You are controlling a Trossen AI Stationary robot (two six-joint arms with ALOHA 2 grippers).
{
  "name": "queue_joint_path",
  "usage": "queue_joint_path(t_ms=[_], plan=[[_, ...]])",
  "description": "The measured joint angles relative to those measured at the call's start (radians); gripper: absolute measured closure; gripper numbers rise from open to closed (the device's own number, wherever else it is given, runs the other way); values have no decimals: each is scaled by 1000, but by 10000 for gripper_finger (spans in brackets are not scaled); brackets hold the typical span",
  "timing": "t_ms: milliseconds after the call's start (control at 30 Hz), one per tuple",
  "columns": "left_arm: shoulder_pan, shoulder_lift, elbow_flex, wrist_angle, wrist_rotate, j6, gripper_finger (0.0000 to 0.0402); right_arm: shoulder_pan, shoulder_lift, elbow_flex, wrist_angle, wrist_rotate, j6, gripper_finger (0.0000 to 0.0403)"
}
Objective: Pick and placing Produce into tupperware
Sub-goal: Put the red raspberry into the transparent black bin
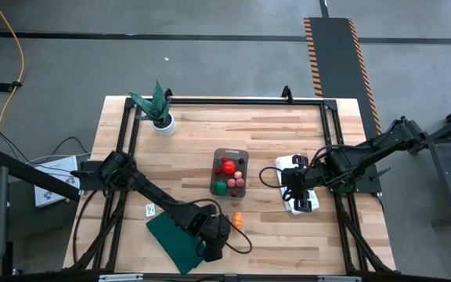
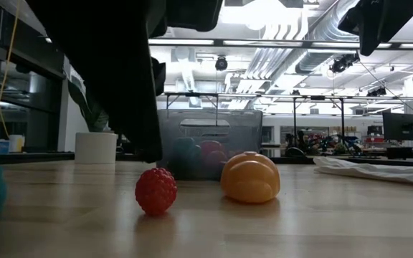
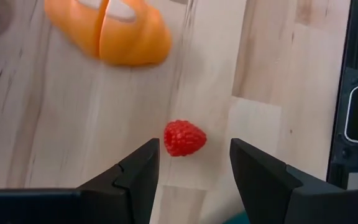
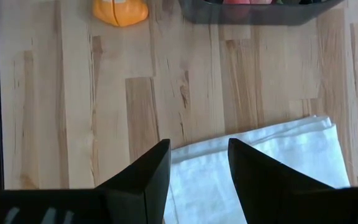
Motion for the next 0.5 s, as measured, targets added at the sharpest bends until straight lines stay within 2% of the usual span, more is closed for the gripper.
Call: queue_joint_path(t_ms=[233,500], plan=[[0,0,0,-3,-29,-8,218,0,0,0,0,0,0,250],[0,10,0,4,-13,-15,218,0,0,0,2,-1,8,250]])
